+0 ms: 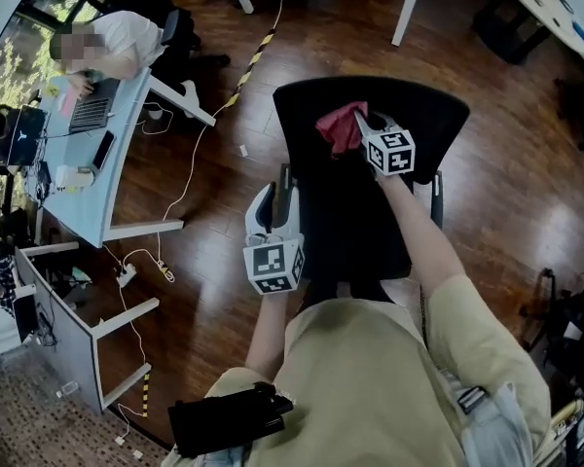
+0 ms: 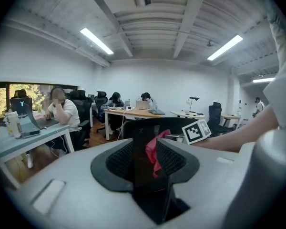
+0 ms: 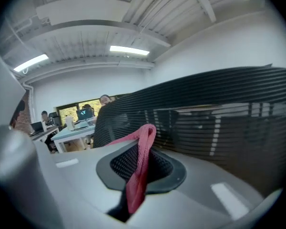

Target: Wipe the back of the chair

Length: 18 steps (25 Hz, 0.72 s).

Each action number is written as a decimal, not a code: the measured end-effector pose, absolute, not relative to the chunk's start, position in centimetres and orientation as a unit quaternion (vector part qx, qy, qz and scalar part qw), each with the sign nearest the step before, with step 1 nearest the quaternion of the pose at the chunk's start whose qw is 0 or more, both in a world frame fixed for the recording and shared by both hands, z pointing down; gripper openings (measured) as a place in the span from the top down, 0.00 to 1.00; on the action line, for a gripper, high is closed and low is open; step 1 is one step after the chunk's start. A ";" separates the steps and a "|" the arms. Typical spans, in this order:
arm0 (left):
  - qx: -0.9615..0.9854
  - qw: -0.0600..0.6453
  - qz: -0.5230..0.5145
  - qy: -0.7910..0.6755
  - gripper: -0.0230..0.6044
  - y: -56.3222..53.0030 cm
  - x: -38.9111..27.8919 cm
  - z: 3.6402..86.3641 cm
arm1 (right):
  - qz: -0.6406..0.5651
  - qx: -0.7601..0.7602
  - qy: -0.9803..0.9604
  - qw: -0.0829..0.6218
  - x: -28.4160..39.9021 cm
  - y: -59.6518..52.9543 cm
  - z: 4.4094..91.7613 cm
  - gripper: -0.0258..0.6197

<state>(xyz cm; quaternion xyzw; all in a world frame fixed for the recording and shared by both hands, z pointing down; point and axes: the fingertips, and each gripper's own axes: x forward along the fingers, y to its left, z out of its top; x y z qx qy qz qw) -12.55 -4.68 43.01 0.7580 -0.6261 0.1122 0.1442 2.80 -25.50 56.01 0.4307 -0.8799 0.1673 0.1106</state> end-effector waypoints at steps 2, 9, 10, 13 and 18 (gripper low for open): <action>0.770 0.144 0.107 -0.612 0.74 -5.5 -11.0 43.1 | 0.171 0.486 -0.849 0.117 10.1 -25.2 56.5 0.93; 0.803 0.146 0.093 -0.571 0.74 -6.7 -5.7 42.6 | 0.141 0.591 -0.773 0.181 26.9 -22.9 56.8 0.93; 0.804 0.150 0.090 -0.569 0.74 -6.8 -5.3 42.6 | 0.144 0.591 -0.772 0.183 26.5 -22.8 56.9 0.93; 0.803 0.153 0.090 -0.569 0.74 -6.4 -4.8 42.5 | 0.183 0.560 -0.793 0.159 21.8 -22.6 57.4 0.93; 0.784 0.151 0.101 -0.593 0.73 -4.7 -6.4 42.4 | 0.191 0.391 -0.890 0.134 4.4 -21.0 57.8 0.93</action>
